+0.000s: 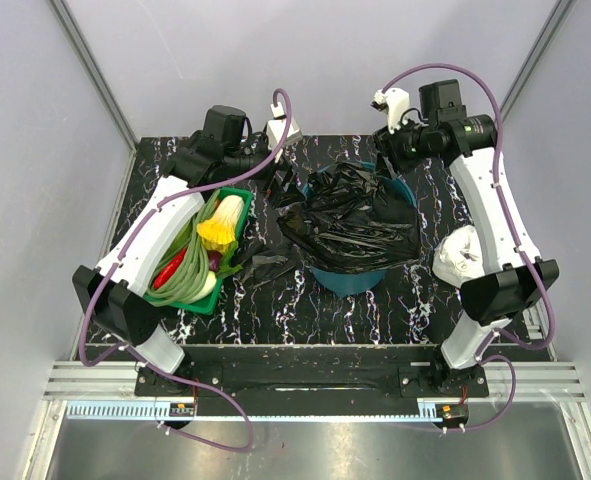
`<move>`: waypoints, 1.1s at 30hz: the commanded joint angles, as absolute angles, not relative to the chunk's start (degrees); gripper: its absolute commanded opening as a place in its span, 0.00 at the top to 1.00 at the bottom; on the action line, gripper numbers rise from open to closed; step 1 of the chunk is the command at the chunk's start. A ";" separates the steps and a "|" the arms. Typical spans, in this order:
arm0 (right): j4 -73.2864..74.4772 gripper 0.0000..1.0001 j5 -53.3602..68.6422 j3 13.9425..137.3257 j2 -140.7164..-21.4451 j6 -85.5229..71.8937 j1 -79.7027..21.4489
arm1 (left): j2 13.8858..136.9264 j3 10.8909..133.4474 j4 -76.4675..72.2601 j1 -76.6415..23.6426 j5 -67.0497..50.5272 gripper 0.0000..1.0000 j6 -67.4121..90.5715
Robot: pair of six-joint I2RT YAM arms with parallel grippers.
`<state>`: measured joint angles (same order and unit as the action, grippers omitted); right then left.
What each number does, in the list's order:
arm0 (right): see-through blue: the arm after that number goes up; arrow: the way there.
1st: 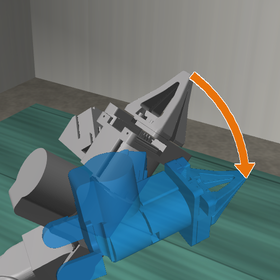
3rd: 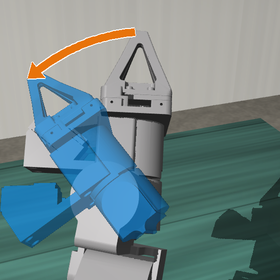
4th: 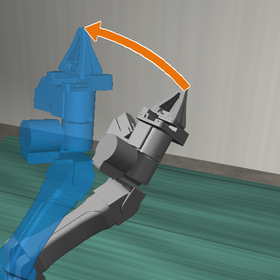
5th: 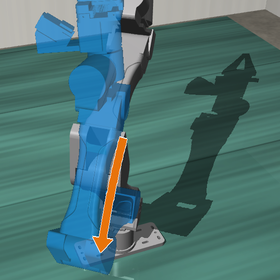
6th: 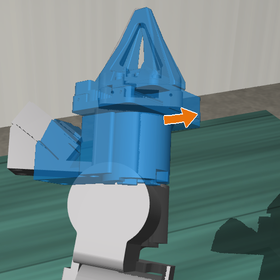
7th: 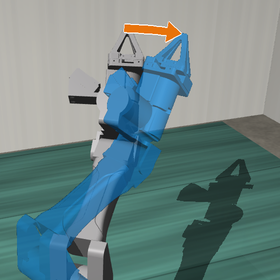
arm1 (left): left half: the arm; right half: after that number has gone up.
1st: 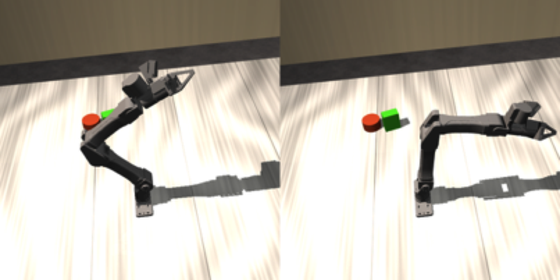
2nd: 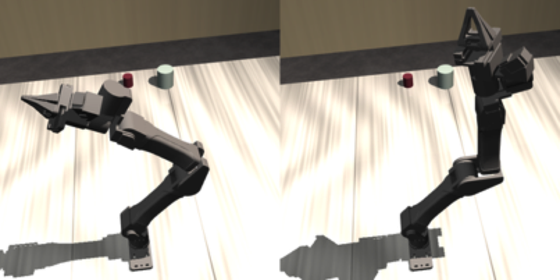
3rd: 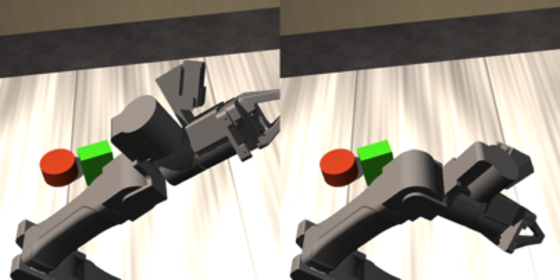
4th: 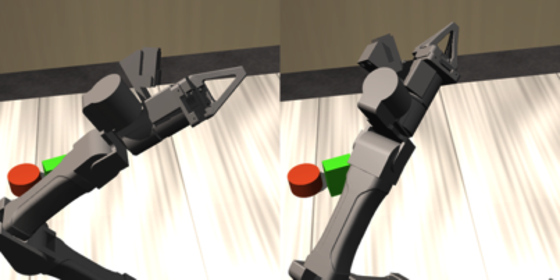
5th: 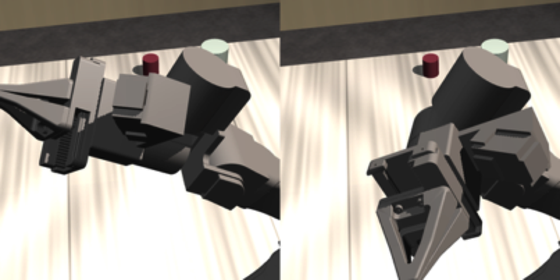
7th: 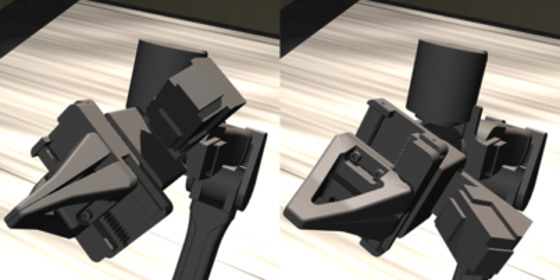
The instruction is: Put the trash bags into the trash bin
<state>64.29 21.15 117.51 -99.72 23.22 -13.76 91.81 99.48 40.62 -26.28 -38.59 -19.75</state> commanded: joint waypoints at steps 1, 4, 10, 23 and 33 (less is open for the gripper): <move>62.40 0.49 23.20 116.99 -95.98 23.03 -14.59 | 90.26 99.23 38.58 -26.37 -38.67 0.01 -20.65; 62.40 0.50 23.20 115.67 -96.06 23.20 -15.03 | 89.91 98.88 38.58 -26.37 -38.50 0.01 -20.83; 62.40 0.51 21.71 114.61 -96.94 23.82 -15.73 | 89.47 98.53 38.58 -26.28 -38.41 0.01 -20.92; 61.26 0.51 18.81 112.86 -98.52 25.40 -16.26 | 89.21 98.00 38.58 -26.28 -38.23 0.01 -21.45; 60.47 0.55 18.28 111.27 -99.31 25.75 -16.52 | 89.30 97.74 38.58 -26.37 -38.32 0.01 -21.62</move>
